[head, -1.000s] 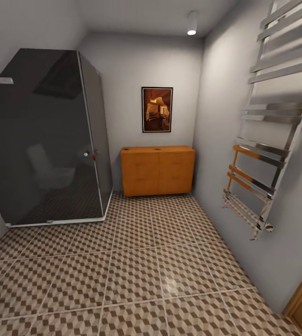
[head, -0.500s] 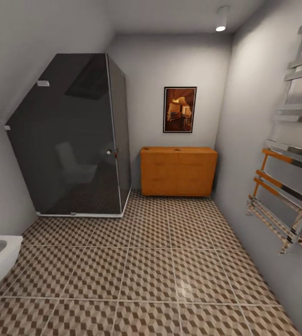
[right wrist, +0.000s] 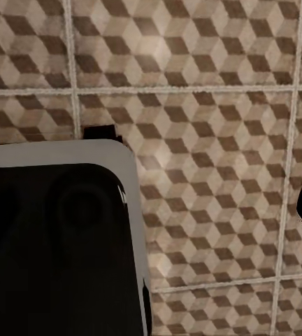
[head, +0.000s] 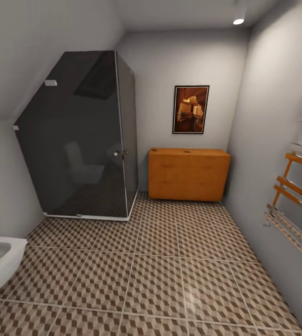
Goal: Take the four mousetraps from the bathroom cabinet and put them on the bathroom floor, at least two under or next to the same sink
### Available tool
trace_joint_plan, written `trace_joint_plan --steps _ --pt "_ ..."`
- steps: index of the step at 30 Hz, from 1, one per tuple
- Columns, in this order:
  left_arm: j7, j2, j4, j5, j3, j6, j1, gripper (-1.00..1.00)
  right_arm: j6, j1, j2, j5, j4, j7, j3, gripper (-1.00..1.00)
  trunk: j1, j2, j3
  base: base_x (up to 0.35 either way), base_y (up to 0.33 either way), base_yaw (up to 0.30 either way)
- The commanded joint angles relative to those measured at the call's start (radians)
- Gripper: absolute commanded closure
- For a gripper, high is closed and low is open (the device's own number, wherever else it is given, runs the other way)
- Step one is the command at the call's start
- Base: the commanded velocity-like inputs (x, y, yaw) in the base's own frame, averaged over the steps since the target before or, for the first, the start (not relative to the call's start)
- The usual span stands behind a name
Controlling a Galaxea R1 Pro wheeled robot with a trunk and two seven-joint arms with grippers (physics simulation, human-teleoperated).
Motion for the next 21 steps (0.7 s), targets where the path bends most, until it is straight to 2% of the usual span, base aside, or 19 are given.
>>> trace_joint_plan --steps 1,21 --pt "0.0 0.0 0.001 0.004 0.006 -0.004 -0.001 -1.0 -0.007 -0.001 0.0 -0.002 0.003 0.0 -0.006 -1.0 0.001 -0.001 -0.001 0.314 0.0 0.016" --pt "0.0 -0.004 0.001 0.002 0.005 -0.003 -0.001 -1.0 -0.007 -0.001 0.0 -0.002 0.003 0.0 -0.006 -1.0 0.001 -0.001 -0.001 0.321 0.0 0.003"
